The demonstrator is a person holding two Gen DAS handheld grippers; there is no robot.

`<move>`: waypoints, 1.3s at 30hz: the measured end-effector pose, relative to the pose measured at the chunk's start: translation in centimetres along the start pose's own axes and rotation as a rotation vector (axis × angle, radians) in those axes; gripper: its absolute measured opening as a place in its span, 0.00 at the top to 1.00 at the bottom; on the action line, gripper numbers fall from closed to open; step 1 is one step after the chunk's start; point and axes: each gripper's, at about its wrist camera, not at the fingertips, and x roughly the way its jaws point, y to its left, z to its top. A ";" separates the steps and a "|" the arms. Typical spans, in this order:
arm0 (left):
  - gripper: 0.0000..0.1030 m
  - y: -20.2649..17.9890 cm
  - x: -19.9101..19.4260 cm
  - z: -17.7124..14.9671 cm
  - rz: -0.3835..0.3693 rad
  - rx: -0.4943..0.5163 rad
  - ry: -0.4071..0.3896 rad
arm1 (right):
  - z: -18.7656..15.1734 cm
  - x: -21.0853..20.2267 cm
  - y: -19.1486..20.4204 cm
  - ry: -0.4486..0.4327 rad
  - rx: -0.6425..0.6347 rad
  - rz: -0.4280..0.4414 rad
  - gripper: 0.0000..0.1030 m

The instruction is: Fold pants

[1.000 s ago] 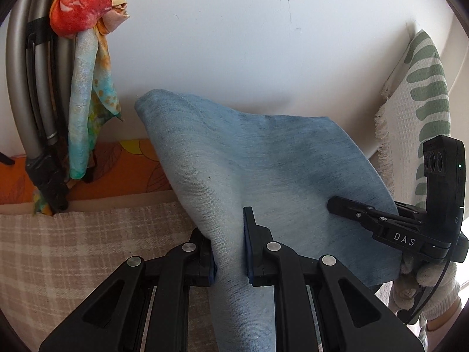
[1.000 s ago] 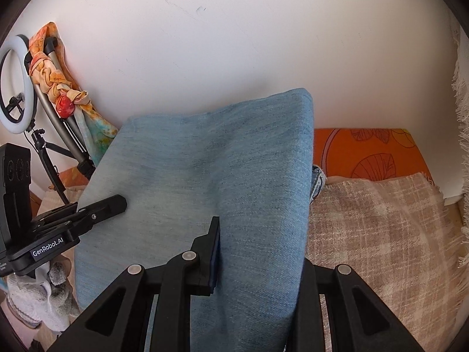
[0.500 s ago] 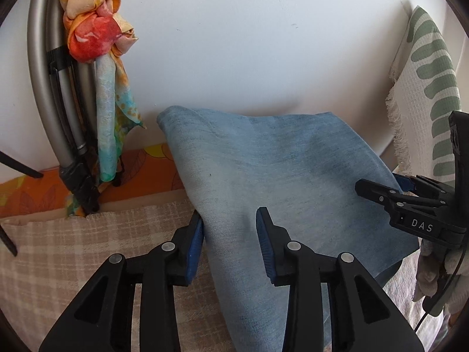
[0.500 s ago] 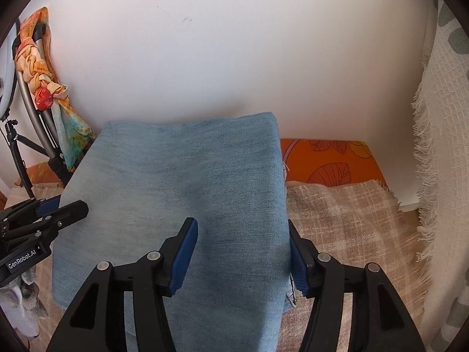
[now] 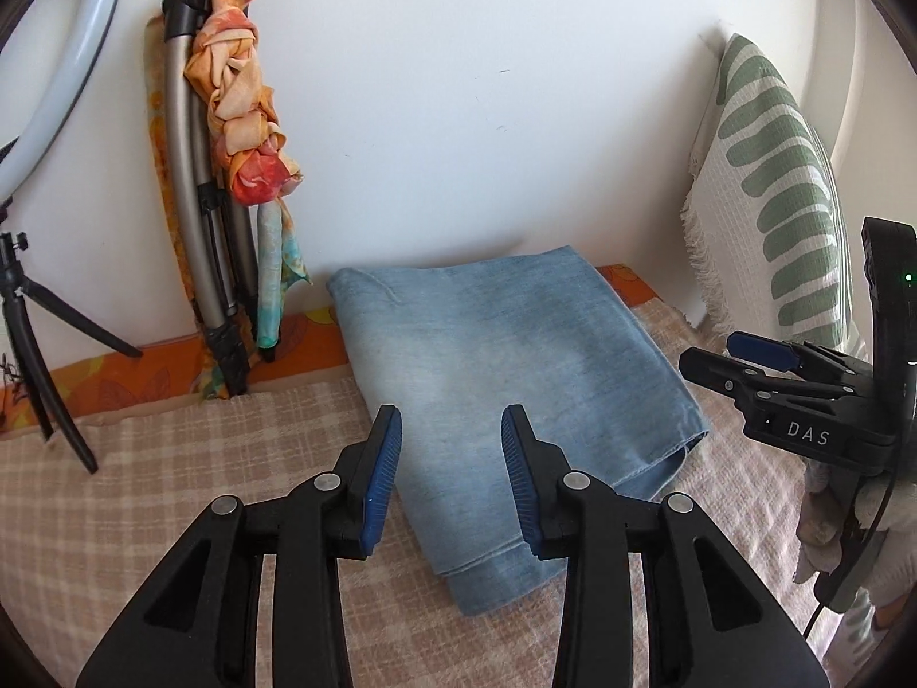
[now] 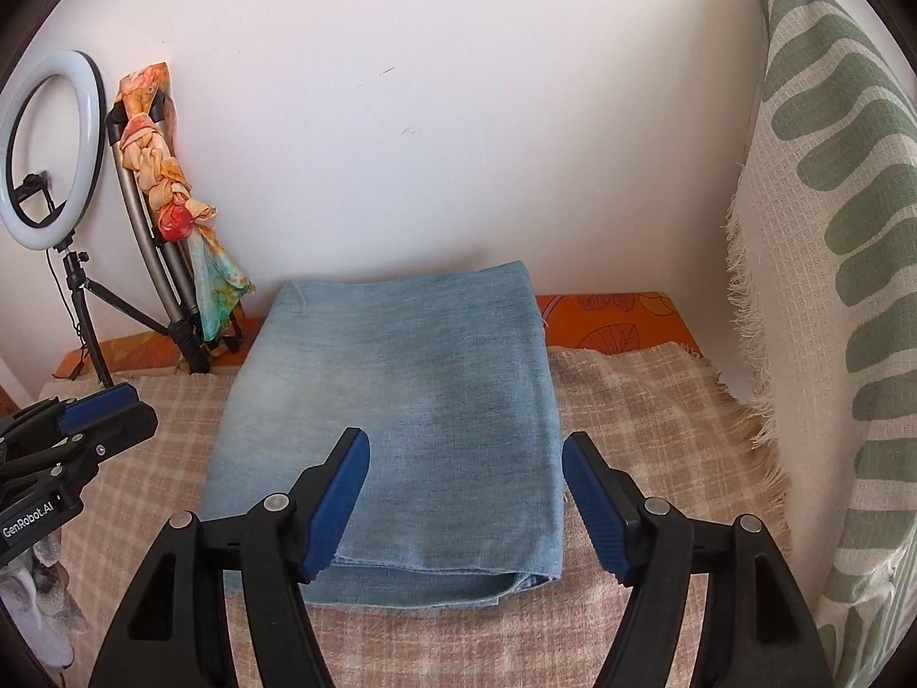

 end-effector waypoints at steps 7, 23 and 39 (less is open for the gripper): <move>0.66 -0.8 -4.8 -2.1 -0.033 0.010 -0.034 | -2.6 -6.1 1.8 -0.071 0.029 -0.010 0.24; 0.40 -1.7 -14.8 -8.0 -0.081 0.023 -0.115 | -9.5 -14.7 7.7 -0.159 0.012 -0.030 0.13; 0.28 0.0 -18.3 -12.9 -0.012 -0.030 -0.149 | -14.0 -18.0 9.2 -0.226 0.032 -0.093 0.00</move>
